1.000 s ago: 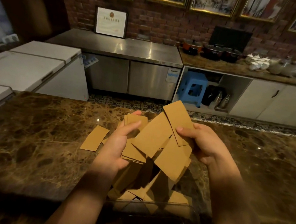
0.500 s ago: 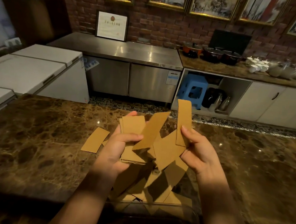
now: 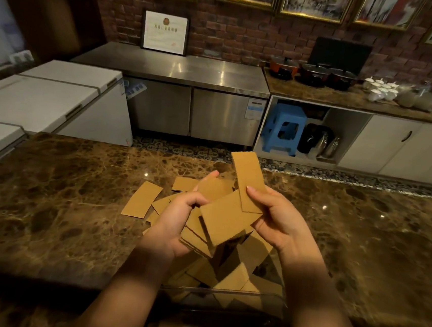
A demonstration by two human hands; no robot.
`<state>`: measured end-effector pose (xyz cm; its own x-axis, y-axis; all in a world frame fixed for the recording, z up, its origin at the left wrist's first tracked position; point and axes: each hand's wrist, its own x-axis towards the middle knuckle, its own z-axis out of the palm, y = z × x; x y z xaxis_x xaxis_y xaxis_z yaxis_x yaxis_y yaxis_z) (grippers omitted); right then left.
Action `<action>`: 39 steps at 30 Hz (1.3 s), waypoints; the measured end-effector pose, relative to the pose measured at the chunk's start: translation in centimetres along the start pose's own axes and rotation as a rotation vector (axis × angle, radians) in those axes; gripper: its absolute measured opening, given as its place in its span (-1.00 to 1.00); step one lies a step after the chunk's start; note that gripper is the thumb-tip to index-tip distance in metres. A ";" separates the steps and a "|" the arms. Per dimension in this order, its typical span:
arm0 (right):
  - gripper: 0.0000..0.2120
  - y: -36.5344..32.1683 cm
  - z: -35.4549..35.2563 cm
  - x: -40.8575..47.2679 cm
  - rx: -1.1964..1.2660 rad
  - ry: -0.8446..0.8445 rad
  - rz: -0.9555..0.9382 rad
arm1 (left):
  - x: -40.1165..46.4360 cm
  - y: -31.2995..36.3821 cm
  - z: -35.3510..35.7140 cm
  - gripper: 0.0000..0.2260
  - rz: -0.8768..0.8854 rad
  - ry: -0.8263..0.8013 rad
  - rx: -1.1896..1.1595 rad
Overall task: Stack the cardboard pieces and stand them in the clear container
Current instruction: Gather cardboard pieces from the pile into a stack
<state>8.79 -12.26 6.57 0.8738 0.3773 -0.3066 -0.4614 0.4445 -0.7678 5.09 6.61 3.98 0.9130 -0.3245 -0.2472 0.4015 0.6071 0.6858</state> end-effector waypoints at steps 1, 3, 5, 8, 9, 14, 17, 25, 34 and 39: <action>-0.69 -0.3 -0.1 0.0 0.026 0.026 -0.018 | -0.1 0.0 0.0 -0.41 0.018 -0.022 -0.013; -0.75 -0.7 -0.2 0.0 0.059 0.088 -0.068 | -0.2 0.1 -0.2 -0.39 0.022 -0.086 -0.078; -0.83 -1.0 -0.4 0.1 0.091 0.164 -0.121 | -0.4 0.2 0.0 -0.46 0.032 -0.086 -0.121; -0.83 -1.2 -0.5 0.0 0.132 0.226 -0.167 | -0.2 0.2 0.3 -0.69 0.079 -0.009 -0.127; -0.83 -1.2 -0.5 0.0 0.134 0.239 -0.181 | -0.3 0.2 0.5 -0.76 0.081 0.018 -0.126; -0.80 -0.3 -0.2 -0.4 0.088 0.251 -0.208 | 0.0 0.1 0.7 -0.73 0.161 0.055 -0.072; -0.77 0.1 0.1 -0.4 0.048 0.205 -0.206 | 0.3 0.0 0.7 -0.65 0.246 0.099 -0.034; -0.76 1.2 1.6 -1.6 -0.255 0.032 -0.052 | 0.6 0.6 0.5 -0.71 0.376 0.234 0.020; -0.81 1.8 2.5 -2.7 -0.461 0.020 -0.100 | 0.3 0.7 -0.4 -0.71 0.314 0.228 0.105; -0.76 0.9 2.3 -2.7 -0.474 -0.037 -0.259 | 0.5 0.7 0.2 -0.66 0.249 0.250 0.138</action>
<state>5.68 -10.97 7.96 0.9398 0.3363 -0.0606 -0.1048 0.1149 -0.9878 5.86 6.76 4.48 0.9778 0.0178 -0.2090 0.1671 0.5361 0.8274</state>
